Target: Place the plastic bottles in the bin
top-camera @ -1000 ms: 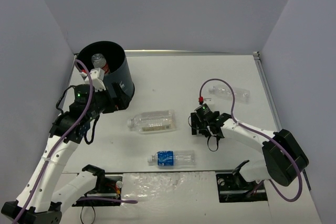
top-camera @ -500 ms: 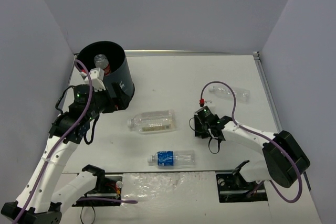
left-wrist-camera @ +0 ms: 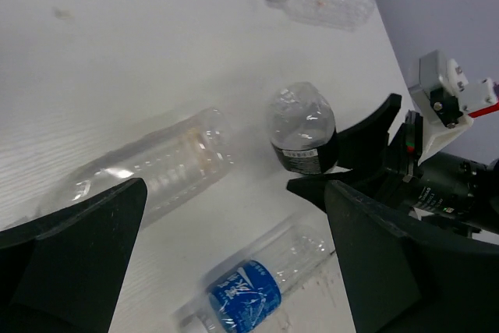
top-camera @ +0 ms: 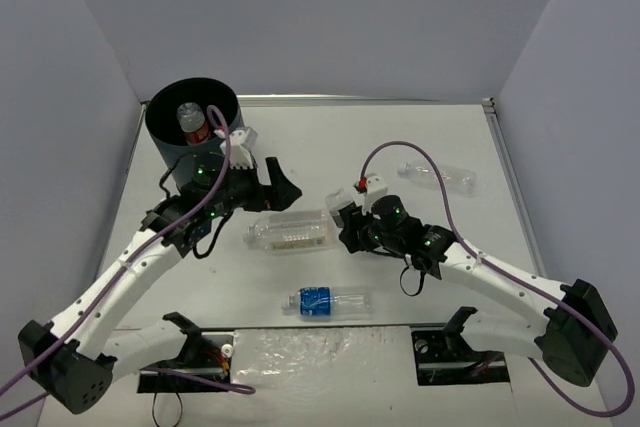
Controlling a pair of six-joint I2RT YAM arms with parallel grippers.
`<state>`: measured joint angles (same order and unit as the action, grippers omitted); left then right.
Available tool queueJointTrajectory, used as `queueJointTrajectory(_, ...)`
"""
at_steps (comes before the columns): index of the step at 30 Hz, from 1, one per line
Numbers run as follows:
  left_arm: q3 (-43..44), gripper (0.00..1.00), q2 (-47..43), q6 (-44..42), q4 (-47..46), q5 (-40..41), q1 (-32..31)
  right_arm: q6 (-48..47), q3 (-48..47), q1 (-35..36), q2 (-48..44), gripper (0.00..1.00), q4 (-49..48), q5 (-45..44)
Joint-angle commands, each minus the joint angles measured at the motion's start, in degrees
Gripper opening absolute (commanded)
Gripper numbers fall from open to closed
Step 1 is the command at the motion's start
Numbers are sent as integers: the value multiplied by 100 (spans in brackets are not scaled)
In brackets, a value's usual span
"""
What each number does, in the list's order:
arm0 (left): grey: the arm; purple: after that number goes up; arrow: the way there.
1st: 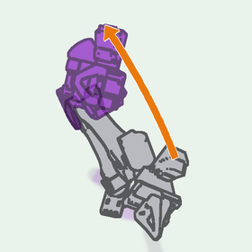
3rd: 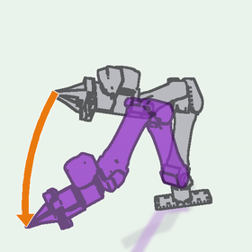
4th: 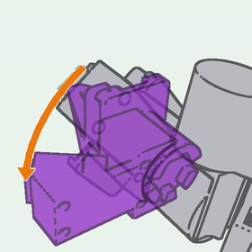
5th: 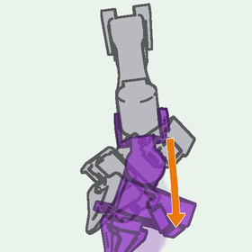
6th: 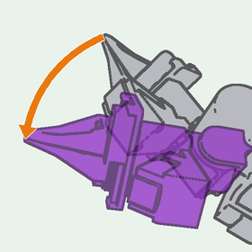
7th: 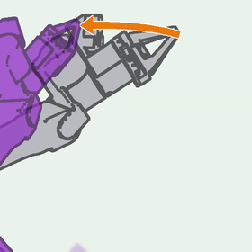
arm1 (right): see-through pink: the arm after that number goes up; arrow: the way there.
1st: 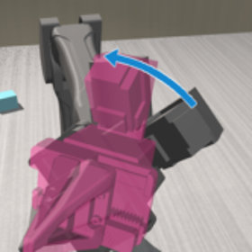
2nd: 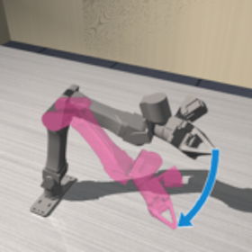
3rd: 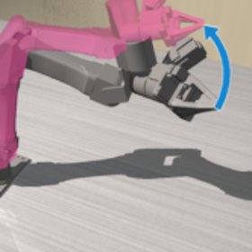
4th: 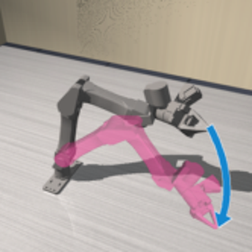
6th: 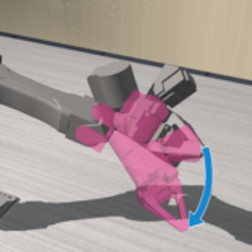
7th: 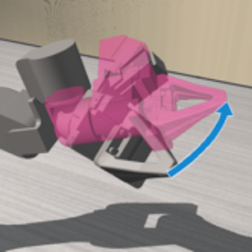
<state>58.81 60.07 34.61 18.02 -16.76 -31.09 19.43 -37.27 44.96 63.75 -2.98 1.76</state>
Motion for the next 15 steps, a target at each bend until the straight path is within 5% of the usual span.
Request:
queueJointTrajectory(1, 422, 97, 458, 479, -1450, -545, -413, -362, -547, 116, 62, 7, -1344, 945)
queueJointTrajectory(12, 339, 97, 854, 971, -2027, 346, -950, -291, -498, 364, 363, 7, -3071, 1436)
queueJointTrajectory(13, 349, 95, 857, 984, -1993, 363, -959, -268, -433, 372, 269, 7, -3195, 1396)
queueJointTrajectory(15, 336, 71, 836, 995, -1985, 409, -978, -232, -386, 373, 191, 7, -3293, 1271)
